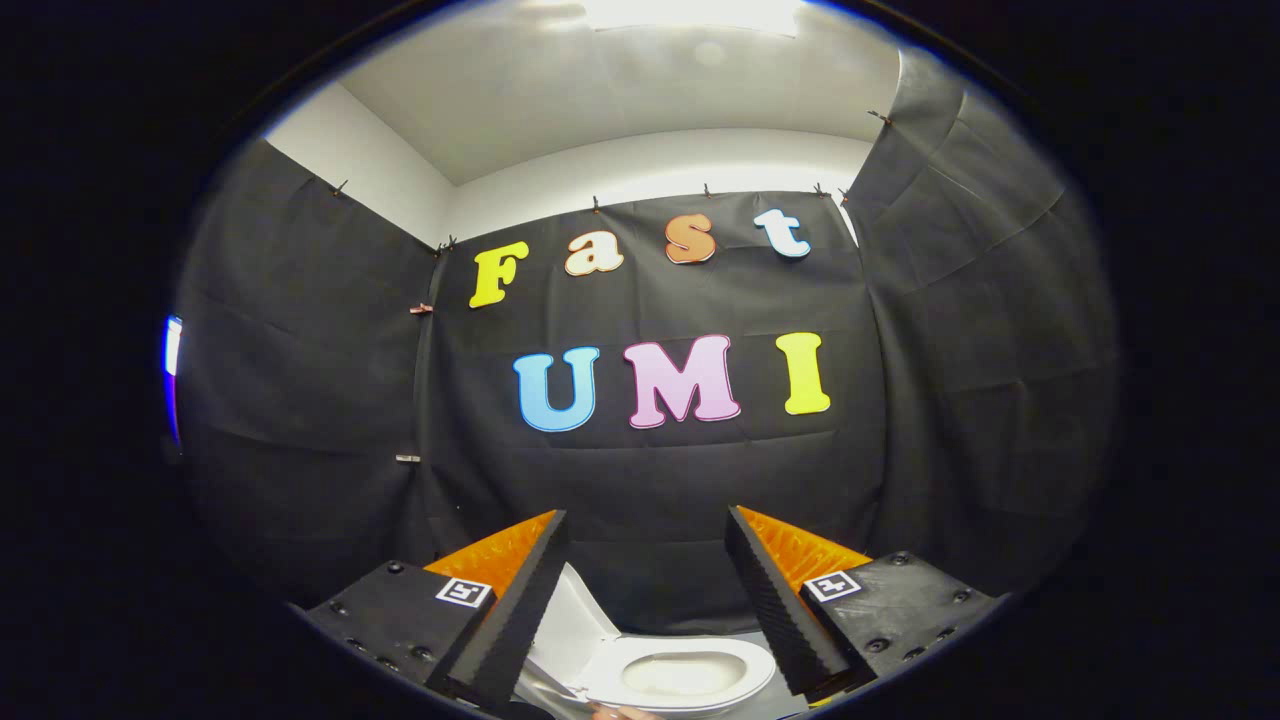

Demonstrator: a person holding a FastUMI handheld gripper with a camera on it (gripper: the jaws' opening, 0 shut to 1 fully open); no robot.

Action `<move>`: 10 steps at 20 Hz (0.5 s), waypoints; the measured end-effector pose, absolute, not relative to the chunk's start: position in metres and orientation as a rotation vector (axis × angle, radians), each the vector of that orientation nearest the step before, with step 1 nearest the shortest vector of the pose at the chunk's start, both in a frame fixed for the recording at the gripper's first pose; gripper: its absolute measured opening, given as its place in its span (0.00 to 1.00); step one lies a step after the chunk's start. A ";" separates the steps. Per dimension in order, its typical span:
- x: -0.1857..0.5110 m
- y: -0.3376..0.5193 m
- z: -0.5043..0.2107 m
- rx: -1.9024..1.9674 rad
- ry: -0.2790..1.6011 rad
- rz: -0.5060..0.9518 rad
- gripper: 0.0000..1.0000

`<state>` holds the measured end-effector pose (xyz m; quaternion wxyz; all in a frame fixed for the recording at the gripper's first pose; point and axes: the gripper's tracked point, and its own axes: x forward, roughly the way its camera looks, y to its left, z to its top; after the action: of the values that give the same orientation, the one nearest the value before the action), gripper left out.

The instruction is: Open the toilet lid.

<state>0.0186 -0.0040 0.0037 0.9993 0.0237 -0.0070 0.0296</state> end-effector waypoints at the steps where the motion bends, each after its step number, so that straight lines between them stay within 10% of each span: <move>1: 0.019 -0.003 0.003 0.045 -0.015 0.060 0.97; 10: 0.018 -0.005 0.003 0.039 -0.016 0.055 0.97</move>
<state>0.0178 -0.0046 0.0025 0.9994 0.0195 -0.0081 0.0277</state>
